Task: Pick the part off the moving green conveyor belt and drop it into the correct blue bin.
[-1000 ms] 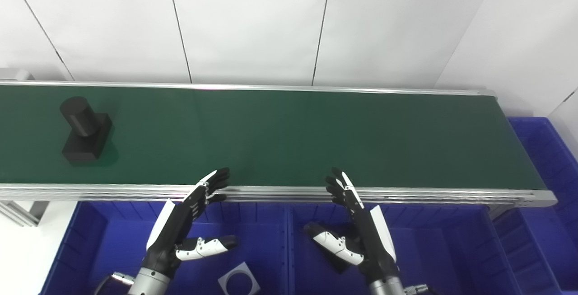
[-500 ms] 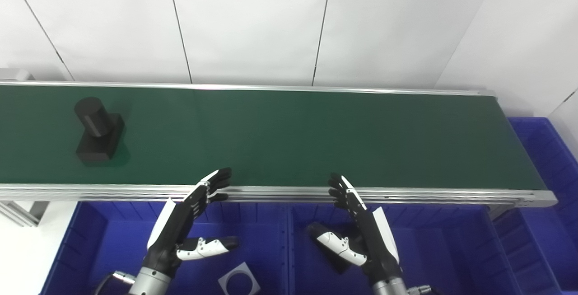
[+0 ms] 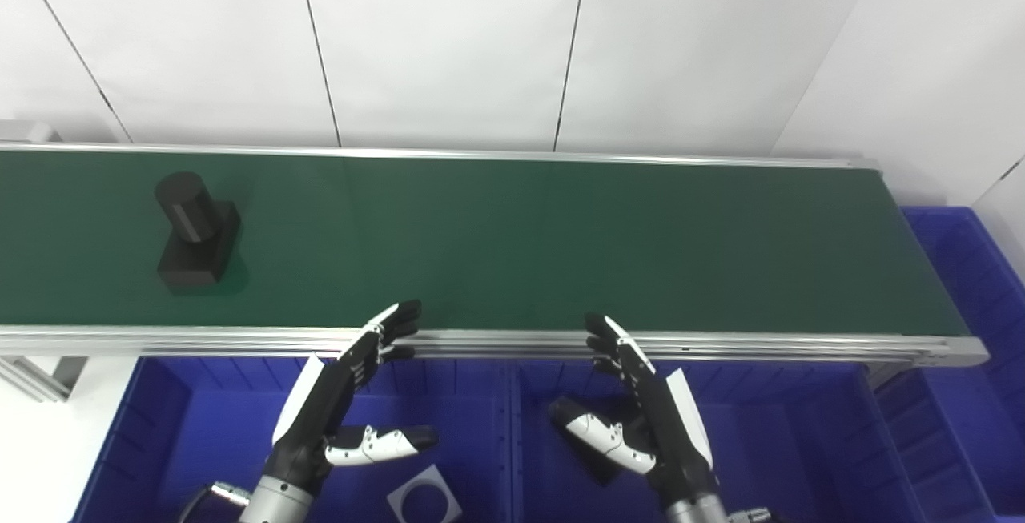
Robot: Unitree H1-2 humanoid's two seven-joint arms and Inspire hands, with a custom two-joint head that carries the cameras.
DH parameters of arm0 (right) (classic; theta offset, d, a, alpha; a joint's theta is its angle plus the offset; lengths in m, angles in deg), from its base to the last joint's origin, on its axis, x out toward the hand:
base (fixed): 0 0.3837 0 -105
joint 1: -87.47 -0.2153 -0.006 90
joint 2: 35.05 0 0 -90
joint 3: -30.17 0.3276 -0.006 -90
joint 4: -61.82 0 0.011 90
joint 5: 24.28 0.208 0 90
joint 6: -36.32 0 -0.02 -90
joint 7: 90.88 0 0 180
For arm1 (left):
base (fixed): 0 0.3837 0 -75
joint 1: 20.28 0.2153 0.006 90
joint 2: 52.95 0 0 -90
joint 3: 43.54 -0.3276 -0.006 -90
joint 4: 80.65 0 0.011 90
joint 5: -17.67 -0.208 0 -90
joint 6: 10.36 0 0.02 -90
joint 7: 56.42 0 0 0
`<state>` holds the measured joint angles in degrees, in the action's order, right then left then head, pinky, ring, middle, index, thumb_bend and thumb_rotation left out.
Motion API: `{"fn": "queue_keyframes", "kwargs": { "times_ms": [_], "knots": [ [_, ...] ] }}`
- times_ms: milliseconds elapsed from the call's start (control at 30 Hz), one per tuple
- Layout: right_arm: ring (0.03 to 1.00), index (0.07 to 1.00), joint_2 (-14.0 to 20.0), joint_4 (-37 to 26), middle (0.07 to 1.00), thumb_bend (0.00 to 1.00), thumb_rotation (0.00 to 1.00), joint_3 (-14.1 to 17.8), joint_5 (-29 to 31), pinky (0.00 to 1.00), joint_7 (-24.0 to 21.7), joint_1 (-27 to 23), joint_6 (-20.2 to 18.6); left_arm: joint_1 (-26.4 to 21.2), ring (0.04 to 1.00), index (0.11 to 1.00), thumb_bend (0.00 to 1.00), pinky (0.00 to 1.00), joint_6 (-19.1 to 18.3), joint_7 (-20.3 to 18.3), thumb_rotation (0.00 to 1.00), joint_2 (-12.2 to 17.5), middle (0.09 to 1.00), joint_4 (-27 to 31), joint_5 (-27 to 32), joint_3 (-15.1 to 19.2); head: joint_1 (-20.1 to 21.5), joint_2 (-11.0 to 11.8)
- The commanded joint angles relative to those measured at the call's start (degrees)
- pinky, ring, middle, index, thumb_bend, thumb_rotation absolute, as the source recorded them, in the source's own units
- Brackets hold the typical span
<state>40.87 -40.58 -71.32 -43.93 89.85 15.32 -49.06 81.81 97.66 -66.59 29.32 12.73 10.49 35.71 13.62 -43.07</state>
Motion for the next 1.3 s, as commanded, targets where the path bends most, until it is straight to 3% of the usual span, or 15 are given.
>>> {"fn": "queue_keyframes", "kwargs": {
  "times_ms": [0,267,667,867,900,1000,1267],
  "knots": [
    [0.834,0.903,0.42,-2.67,0.877,0.73,0.58,-0.12,0.35,0.75,0.03,0.15,2.06,0.15,0.890,0.884,0.88,0.82,1.65,-0.32,0.50,0.57,0.916,1.58,0.03,-0.43,-0.11,0.05],
    [0.850,0.953,1.65,-3.48,0.877,0.75,0.56,-0.80,2.55,0.79,-1.35,1.32,1.12,2.74,0.923,0.893,0.91,0.86,-0.59,-2.43,0.49,0.94,0.938,2.33,1.77,-2.09,-0.62,1.29],
    [0.884,0.983,2.19,-3.76,0.893,0.74,0.55,-0.69,2.69,0.87,-1.68,2.58,1.10,3.28,0.912,0.897,0.90,0.86,2.22,-0.52,0.52,-0.51,0.923,-0.21,1.73,-1.30,-2.57,3.14],
    [0.885,0.982,2.27,-2.94,0.896,0.73,0.56,-0.22,2.68,0.84,-1.19,2.86,1.87,3.16,0.907,0.894,0.91,0.84,3.42,0.83,0.53,-1.42,0.927,-1.69,0.27,-1.15,-8.96,5.93],
    [0.889,0.981,2.44,-2.69,0.900,0.73,0.57,-0.10,2.93,0.85,-1.23,2.97,2.24,3.14,0.907,0.892,0.91,0.84,3.47,0.73,0.52,-1.58,0.928,-2.08,0.62,-1.33,-12.28,7.49],
    [0.892,0.984,3.18,-1.43,0.907,0.70,0.57,0.21,3.49,0.87,-1.03,3.05,4.55,3.12,0.911,0.885,0.92,0.85,4.18,1.19,0.48,-2.32,0.926,-3.30,-0.03,-1.59,-16.51,9.95],
    [0.897,0.986,3.61,0.67,0.904,0.64,0.53,0.81,3.80,0.87,0.03,3.02,7.59,3.01,0.897,0.867,0.94,0.85,6.71,2.67,0.41,-3.75,0.900,-5.19,-1.40,-1.37,-19.35,13.33]
  ]
}}
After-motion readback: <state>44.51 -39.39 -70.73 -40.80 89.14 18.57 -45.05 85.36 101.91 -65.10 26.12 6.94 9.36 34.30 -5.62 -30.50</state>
